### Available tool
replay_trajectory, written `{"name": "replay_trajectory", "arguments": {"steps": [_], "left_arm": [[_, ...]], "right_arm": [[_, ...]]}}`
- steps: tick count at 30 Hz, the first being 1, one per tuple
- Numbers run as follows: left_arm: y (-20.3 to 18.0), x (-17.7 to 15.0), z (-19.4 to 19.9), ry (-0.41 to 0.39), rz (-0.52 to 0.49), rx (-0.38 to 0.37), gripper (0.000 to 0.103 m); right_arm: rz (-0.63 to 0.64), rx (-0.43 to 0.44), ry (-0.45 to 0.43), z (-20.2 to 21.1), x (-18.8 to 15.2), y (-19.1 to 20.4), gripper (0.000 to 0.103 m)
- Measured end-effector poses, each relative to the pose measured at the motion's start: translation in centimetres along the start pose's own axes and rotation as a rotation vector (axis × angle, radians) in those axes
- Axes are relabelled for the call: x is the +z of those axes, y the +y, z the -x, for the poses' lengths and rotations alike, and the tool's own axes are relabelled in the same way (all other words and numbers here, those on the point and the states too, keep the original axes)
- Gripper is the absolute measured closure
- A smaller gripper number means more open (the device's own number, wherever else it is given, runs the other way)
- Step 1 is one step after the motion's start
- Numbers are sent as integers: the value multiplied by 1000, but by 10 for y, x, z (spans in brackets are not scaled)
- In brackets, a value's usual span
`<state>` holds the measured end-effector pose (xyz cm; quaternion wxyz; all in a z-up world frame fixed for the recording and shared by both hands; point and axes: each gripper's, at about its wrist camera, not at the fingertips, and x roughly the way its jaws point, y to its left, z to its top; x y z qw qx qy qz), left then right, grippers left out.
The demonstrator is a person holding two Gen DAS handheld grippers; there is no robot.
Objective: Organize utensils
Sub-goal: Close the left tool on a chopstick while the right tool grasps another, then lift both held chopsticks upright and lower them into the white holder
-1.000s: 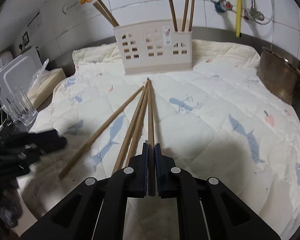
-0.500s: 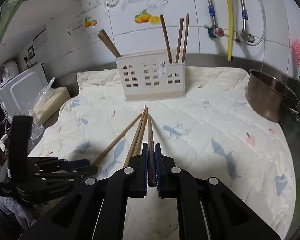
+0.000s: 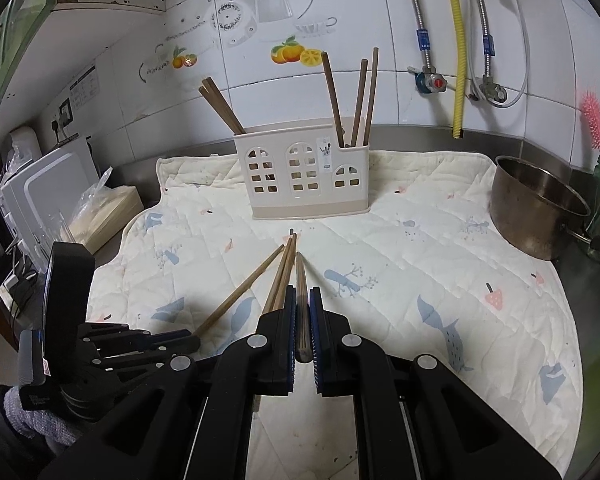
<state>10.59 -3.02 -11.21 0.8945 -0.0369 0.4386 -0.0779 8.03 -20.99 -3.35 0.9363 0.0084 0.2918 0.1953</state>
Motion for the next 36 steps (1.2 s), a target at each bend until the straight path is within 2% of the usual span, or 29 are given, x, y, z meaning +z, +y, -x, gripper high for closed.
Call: {"name": "replay_trajectory", "arguments": {"steps": [4, 13, 20, 29, 36], "left_arm": [[2, 3, 10, -13, 9, -26, 98], [6, 28, 57, -137, 6, -45, 98], [6, 55, 79, -208, -18, -46, 98], [8, 87, 82, -211, -41, -80, 98], [4, 121, 90, -228, -84, -89, 98]], "right_arm": [[4, -4, -3, 1, 2, 0, 96], [30, -7, -33, 5, 16, 2, 96], [59, 2, -49, 1, 31, 6, 96], [87, 21, -47, -6, 56, 6, 96], [129, 58, -26, -8, 104, 0, 96]]}}
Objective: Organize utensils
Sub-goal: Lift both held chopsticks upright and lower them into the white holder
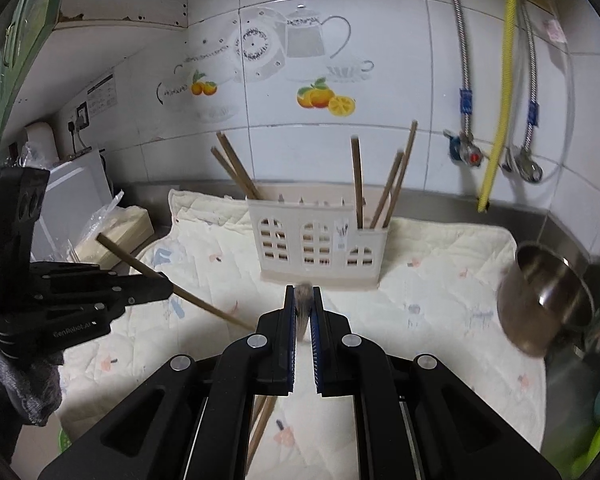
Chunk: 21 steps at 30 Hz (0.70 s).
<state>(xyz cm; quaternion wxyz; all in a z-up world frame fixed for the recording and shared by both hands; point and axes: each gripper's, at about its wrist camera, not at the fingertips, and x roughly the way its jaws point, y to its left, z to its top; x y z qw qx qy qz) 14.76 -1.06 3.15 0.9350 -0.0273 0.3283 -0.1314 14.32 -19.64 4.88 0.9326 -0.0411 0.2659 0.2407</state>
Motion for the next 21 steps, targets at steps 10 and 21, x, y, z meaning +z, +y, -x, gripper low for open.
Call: {"name": "replay_trajectory", "arguments": {"steps": [10, 21], "left_arm": [[-4, 69, 29, -108, -42, -6, 98], [16, 133, 20, -154, -72, 109, 98]], "right_arm": [[79, 28, -46, 8, 77, -2, 96], [94, 28, -142, 5, 151, -6, 96]]}}
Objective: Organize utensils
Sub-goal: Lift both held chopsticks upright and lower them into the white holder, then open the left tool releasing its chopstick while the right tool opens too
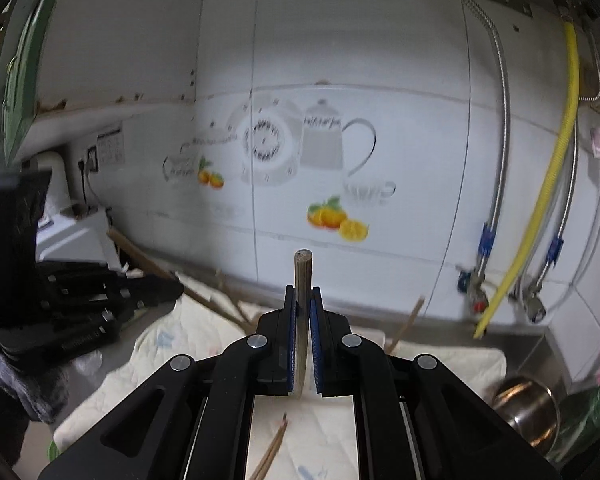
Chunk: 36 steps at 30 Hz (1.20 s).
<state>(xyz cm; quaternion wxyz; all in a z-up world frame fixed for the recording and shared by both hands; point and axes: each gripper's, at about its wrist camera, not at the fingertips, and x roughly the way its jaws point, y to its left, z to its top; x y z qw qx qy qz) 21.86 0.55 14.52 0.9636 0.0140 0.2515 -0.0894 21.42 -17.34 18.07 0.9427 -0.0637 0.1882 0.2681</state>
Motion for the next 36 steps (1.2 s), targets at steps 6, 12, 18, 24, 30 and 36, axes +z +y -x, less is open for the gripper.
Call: {"name": "replay_trajectory", "arguments": {"steps": [6, 12, 18, 24, 30, 36], "left_arm": [[11, -8, -31, 63, 23, -7, 98], [22, -19, -52, 111, 59, -24, 98], [29, -27, -66, 140, 76, -31, 98], [30, -30, -71, 154, 73, -30, 97], [30, -30, -74, 161, 81, -28, 97], [27, -29, -73, 158, 75, -29, 96]], "right_arm": [[-9, -64, -42, -17, 29, -14, 96], [-33, -139, -39, -44, 37, -37, 96], [-45, -183, 34, -78, 19, -51, 96], [-76, -188, 105, -105, -1, -66, 96], [-95, -186, 149, -117, -15, -71, 96], [-111, -180, 171, -123, -24, -74, 96]]}}
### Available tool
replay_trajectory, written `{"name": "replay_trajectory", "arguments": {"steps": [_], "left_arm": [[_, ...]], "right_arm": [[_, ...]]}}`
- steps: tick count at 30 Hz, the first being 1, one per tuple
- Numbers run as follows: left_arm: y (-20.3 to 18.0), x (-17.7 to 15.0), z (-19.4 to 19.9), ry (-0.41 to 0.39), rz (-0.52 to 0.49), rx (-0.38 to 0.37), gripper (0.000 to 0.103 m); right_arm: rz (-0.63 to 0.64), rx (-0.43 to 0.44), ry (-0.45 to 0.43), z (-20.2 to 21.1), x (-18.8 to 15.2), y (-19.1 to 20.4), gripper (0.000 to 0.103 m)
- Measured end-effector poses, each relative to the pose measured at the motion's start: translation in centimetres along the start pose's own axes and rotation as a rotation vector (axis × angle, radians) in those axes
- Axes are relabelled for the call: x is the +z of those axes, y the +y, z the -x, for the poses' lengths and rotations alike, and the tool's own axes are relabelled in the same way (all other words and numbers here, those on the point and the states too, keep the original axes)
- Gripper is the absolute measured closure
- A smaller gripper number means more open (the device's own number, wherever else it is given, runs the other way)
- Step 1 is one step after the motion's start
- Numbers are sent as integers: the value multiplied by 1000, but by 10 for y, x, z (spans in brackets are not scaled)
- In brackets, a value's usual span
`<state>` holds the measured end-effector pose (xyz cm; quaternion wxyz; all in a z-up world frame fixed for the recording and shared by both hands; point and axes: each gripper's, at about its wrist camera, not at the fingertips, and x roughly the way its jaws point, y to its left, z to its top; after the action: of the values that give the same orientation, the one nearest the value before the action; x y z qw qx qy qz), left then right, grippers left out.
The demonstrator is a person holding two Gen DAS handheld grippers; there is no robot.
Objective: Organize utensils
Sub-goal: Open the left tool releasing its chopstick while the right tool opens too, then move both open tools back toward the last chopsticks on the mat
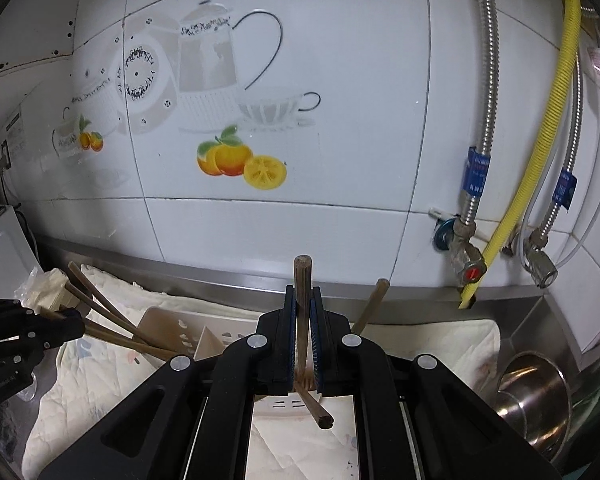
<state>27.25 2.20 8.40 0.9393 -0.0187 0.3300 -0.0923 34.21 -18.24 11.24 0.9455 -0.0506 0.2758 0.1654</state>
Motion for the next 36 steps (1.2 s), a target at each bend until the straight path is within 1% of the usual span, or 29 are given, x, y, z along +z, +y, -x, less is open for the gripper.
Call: {"name": "replay_trajectory", "arguments": {"steps": [3, 5, 7, 9, 11, 15, 16, 18, 19, 20, 21, 24, 28, 30, 33, 35, 36], "left_arm": [[-1, 1, 2, -3, 1, -3, 92], [-2, 1, 5, -10, 1, -2, 84], [-4, 1, 9, -18, 2, -3, 82], [-5, 0, 15, -29, 6, -6, 77], [-7, -2, 23, -44, 10, -8, 65], [-11, -12, 42, -72, 18, -9, 58], [-12, -16, 47, -77, 23, -11, 53], [-14, -25, 55, -87, 24, -14, 49], [-16, -32, 61, -97, 24, -12, 45], [-17, -37, 64, -101, 28, -9, 38], [-17, -41, 68, -105, 34, -4, 36], [-18, -60, 78, -117, 59, -11, 35], [-18, -84, 86, -120, 78, 6, 31], [-17, -98, 87, -115, 89, 21, 26], [-15, -117, 88, -102, 96, 55, 25], [-12, -129, 89, -95, 112, 81, 20], [-10, -135, 90, -93, 122, 88, 19]], "right_arm": [[-9, 3, 1, 0, -2, -2, 96], [-16, 4, -6, 4, -1, -4, 95], [-20, 6, -14, 8, 0, -5, 95], [-23, 8, -27, 14, 1, -6, 94], [-30, 6, -42, 25, 1, -7, 91], [-29, 3, -86, 50, -3, -7, 86], [-32, 5, -97, 59, -6, -6, 85], [-38, 6, -105, 71, -12, -4, 81], [-43, 8, -111, 79, -18, -3, 80], [-48, 15, -112, 85, -25, -2, 79], [-58, 29, -111, 92, -35, 0, 79], [-72, 60, -93, 102, -59, 6, 79], [-84, 108, -55, 109, -103, 19, 79], [-75, 115, -36, 110, -124, 28, 79], [-47, 114, 7, 108, -159, 46, 79], [-29, 117, 34, 106, -179, 57, 79], [-27, 120, 43, 105, -186, 60, 79]]}}
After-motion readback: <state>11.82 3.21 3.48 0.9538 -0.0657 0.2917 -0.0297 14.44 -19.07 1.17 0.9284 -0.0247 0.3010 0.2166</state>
